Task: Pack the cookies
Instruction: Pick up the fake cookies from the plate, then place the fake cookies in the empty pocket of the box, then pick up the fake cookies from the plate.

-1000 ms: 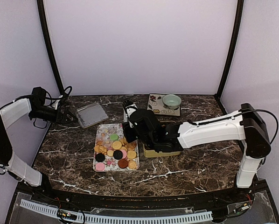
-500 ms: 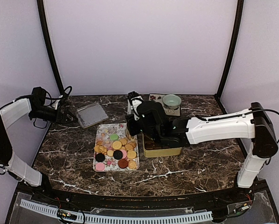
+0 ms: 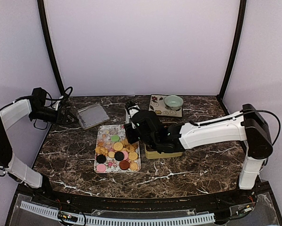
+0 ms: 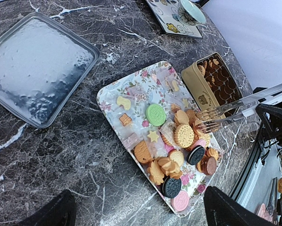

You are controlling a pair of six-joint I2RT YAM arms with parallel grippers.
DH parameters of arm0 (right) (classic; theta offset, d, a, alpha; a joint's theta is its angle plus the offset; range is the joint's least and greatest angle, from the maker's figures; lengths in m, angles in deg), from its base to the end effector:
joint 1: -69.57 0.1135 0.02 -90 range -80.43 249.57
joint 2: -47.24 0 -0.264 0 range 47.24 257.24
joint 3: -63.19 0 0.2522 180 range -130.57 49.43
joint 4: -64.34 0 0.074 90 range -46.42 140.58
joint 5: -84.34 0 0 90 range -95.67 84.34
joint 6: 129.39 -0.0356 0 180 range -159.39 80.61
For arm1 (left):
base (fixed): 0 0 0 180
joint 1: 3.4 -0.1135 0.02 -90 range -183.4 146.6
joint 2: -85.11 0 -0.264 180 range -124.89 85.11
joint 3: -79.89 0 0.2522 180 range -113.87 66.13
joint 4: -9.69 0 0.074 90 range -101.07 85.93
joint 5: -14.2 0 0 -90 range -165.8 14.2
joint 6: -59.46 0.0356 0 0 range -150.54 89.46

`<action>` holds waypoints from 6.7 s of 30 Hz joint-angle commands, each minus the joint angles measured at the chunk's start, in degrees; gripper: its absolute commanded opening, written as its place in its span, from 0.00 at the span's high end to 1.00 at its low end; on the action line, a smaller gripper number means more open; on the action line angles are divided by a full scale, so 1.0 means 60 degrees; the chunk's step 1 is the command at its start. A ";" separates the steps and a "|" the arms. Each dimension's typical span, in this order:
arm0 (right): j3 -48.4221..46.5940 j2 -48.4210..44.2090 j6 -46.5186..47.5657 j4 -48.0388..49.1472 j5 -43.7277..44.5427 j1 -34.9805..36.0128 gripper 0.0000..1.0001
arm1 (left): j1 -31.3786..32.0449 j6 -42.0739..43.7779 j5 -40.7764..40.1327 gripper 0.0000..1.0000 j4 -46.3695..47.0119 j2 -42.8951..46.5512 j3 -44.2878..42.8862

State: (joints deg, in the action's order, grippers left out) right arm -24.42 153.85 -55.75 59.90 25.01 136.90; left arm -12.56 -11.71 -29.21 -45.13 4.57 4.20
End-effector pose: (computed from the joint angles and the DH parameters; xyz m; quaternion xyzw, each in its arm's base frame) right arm 0.1825 0.3897 0.2428 -0.2159 0.7902 0.1883 0.5417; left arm 0.2782 0.0187 0.2676 0.1778 0.8746 -0.3123 0.3254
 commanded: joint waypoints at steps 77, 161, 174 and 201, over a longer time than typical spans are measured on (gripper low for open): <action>0.2666 -0.3164 0.1474 0.0175 0.0141 -0.2817 0.93 | -0.0050 -0.0088 0.0159 0.04 -0.0214 0.0238 -0.0123; -0.2692 0.2066 0.1058 -0.0435 -0.1210 0.0388 0.58 | -0.0046 -0.0060 0.0112 0.04 -0.0297 0.0312 -0.0086; -0.2504 0.1963 0.1184 -0.0264 -0.0911 0.0691 0.58 | -0.0054 -0.0039 0.0121 0.04 -0.0281 0.0312 -0.0036; -0.2305 0.1503 0.1769 -0.0190 0.0452 0.1150 0.57 | -0.0048 -0.0027 0.0168 0.04 -0.0284 0.0421 0.0039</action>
State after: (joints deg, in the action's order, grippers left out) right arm -38.60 165.15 -46.31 58.24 26.17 143.11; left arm -12.56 -12.34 -29.30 -45.96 5.23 4.20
